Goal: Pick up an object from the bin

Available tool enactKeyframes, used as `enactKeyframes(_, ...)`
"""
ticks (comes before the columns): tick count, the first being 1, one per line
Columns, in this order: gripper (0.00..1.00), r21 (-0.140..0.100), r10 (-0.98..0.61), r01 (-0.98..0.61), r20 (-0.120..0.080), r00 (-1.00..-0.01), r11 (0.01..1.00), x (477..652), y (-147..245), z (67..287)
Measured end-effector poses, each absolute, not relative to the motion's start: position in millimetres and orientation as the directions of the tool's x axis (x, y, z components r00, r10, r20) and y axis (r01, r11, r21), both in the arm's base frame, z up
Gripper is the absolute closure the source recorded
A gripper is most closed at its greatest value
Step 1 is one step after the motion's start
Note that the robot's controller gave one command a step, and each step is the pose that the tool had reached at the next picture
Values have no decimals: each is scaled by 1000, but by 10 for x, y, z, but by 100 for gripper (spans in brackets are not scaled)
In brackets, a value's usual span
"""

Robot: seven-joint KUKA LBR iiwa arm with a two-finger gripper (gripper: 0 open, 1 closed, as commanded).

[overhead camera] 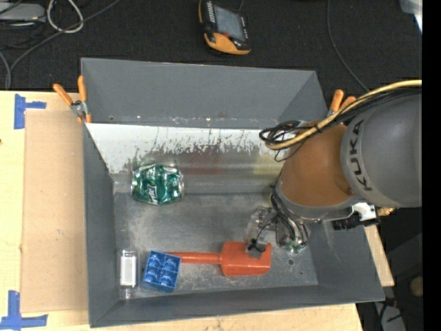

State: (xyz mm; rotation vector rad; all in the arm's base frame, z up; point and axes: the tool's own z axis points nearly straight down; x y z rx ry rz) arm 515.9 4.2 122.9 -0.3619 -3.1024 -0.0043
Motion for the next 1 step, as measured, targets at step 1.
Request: enactKeyframes(1,100,1,227,227,20,-974,974,5159,43,1416)
